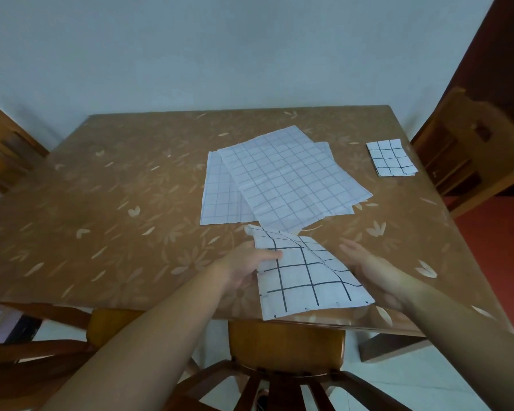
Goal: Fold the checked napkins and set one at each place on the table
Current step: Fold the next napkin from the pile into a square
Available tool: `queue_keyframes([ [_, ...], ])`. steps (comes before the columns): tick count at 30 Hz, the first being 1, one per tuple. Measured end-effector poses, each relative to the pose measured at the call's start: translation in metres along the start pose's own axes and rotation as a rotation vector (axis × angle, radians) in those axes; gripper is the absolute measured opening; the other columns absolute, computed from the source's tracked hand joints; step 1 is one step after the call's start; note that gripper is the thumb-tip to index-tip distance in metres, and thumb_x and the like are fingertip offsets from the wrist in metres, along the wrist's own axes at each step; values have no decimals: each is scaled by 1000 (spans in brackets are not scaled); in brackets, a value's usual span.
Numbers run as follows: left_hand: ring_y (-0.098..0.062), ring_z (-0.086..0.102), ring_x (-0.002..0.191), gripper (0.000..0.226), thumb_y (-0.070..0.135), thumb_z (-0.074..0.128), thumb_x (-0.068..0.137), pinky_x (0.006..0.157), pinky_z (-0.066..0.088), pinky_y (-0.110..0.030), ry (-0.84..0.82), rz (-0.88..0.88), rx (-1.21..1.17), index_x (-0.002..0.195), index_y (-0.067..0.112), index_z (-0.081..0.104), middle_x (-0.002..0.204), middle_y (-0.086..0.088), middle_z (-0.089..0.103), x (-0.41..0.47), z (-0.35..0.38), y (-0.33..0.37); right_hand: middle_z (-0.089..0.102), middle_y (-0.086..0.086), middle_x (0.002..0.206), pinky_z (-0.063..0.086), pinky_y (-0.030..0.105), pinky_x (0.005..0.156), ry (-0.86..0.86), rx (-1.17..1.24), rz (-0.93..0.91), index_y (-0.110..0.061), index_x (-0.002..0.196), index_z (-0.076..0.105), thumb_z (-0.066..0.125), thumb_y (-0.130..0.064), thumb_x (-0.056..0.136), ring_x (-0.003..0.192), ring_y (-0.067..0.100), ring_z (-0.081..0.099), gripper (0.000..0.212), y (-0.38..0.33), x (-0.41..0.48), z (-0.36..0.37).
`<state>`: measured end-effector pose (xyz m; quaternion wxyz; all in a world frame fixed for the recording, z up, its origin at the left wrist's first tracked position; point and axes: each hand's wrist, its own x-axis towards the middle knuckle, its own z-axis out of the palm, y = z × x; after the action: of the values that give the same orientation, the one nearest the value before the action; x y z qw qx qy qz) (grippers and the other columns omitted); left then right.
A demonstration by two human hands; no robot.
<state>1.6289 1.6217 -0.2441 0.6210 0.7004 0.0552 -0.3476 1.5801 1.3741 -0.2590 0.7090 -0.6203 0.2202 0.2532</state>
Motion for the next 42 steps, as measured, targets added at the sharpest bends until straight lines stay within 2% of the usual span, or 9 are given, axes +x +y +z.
queue_keyframes([
  [7, -23, 74, 88, 18, 17, 69, 89, 69, 58, -35, 136, -23, -146, 106, 10, 71, 100, -8, 76, 2, -2, -3, 63, 29, 112, 49, 41, 86, 53, -112, -195, -27, 120, 66, 46, -8, 99, 94, 36, 62, 35, -10, -6, 4],
  [12, -17, 73, 73, 18, 17, 75, 85, 54, 55, -26, 246, -15, -162, 99, 6, 72, 94, -9, 75, 4, 0, -6, 74, 3, 94, 57, 32, 83, 106, -326, -294, -19, 120, 65, 53, -6, 96, 87, 20, 71, 30, -5, -7, 4],
  [15, -11, 73, 68, 5, 12, 71, 87, 54, 55, -22, 246, 15, -190, 91, 9, 72, 87, -4, 75, 2, 2, -5, 50, 8, 69, 53, 34, 81, 170, -439, -345, -26, 110, 69, 63, -14, 92, 73, 23, 57, 23, -3, -5, 1],
  [20, -10, 72, 69, 10, 11, 70, 88, 54, 55, -21, 242, 67, -231, 97, 8, 72, 88, -3, 75, -2, 5, 0, 73, 2, 102, 55, 32, 80, 233, -219, -401, -23, 100, 74, 59, -20, 95, 94, 19, 68, 16, -6, -7, 2],
  [25, -18, 73, 86, 17, 11, 71, 86, 67, 57, -26, 236, 111, -271, 103, 6, 72, 100, -7, 75, -5, 6, 3, 72, 1, 104, 50, 28, 74, 247, -62, -407, -25, 97, 74, 61, -10, 93, 89, 16, 64, 20, -20, -12, 3],
  [29, -19, 74, 88, 11, 9, 71, 86, 76, 59, -31, 274, 204, -246, 97, 7, 73, 97, -6, 76, -10, 2, 9, 68, 5, 74, 51, 18, 73, 313, -442, -513, -25, 107, 72, 68, -16, 89, 69, 12, 64, 21, -33, -20, 0],
  [33, -21, 74, 88, 8, 13, 72, 87, 75, 59, -30, 305, 252, -241, 93, 8, 74, 96, -8, 77, -14, -3, 16, 69, -3, 75, 46, 18, 66, 434, -811, -602, -26, 106, 73, 72, -25, 84, 77, 11, 64, 22, -43, -32, 4],
  [39, -26, 72, 97, 15, 16, 73, 86, 90, 56, -40, 278, 269, -253, 98, 6, 75, 102, -10, 75, -21, -12, 21, 70, -11, 74, 45, 18, 66, 473, -892, -703, -19, 91, 78, 72, -18, 83, 74, 1, 63, 9, -55, -44, 9],
  [42, -19, 72, 81, 12, 19, 78, 82, 76, 56, -30, 320, 272, -195, 89, 10, 75, 90, -7, 75, -23, -20, 19, 71, -9, 70, 50, 26, 66, 425, -896, -716, -23, 80, 76, 72, -19, 83, 70, 5, 65, 6, -62, -52, 11],
])
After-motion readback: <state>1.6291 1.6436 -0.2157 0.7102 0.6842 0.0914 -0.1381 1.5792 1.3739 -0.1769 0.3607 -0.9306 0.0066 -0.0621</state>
